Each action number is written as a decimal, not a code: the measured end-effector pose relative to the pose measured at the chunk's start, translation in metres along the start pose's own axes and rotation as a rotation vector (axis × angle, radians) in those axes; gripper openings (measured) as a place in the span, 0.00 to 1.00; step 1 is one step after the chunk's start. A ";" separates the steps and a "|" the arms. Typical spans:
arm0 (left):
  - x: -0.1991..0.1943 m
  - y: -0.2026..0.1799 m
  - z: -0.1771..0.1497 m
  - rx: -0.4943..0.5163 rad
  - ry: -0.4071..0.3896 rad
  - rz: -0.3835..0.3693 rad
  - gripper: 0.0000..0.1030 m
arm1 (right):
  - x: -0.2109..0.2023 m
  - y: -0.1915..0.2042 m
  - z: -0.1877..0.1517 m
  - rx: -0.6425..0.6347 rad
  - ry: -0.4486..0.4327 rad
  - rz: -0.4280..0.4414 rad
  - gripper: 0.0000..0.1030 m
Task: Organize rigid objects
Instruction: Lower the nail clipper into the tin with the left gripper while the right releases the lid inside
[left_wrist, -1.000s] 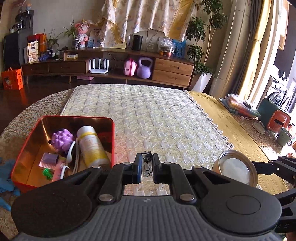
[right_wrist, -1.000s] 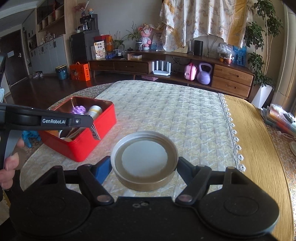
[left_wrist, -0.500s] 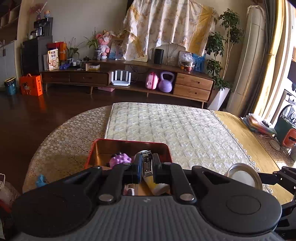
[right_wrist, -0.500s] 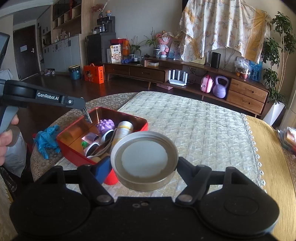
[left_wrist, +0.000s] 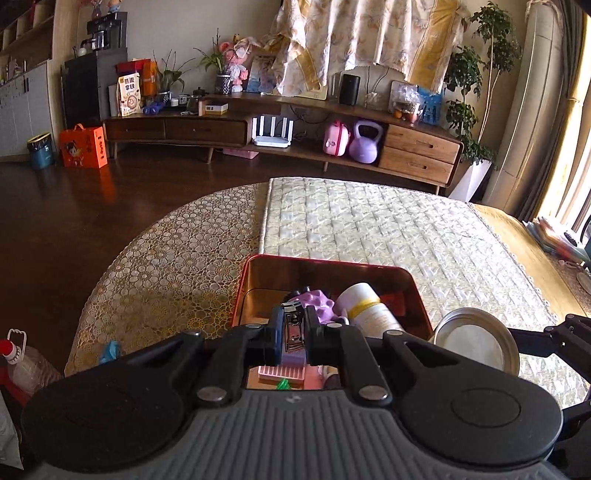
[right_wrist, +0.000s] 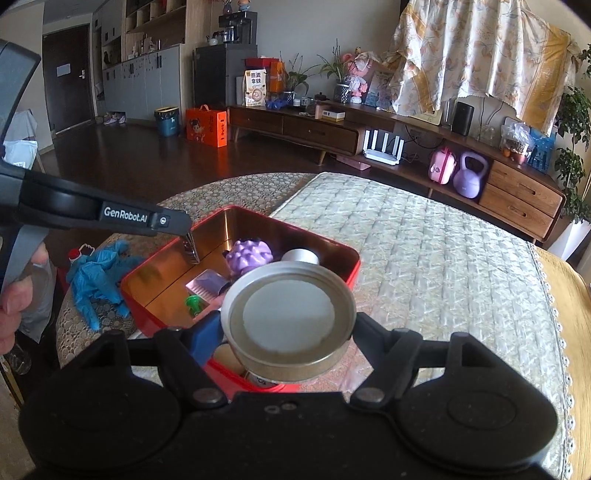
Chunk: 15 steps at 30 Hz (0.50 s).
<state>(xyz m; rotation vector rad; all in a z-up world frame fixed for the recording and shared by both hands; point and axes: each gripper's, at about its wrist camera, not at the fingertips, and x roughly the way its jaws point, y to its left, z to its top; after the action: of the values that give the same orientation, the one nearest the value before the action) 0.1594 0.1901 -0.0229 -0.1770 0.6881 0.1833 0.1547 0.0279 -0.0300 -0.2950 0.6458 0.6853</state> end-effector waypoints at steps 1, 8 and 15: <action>0.005 0.002 -0.001 -0.003 0.008 -0.001 0.11 | 0.005 0.002 0.000 0.000 0.007 0.001 0.74; 0.031 0.007 -0.006 0.005 0.037 0.010 0.11 | 0.034 0.012 0.000 -0.009 0.051 0.009 0.74; 0.051 0.008 -0.003 0.010 0.041 0.017 0.11 | 0.044 0.020 0.001 -0.034 0.048 0.003 0.74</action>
<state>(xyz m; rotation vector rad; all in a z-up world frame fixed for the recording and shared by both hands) 0.1942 0.2027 -0.0585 -0.1653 0.7318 0.1926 0.1680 0.0649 -0.0589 -0.3430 0.6811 0.6940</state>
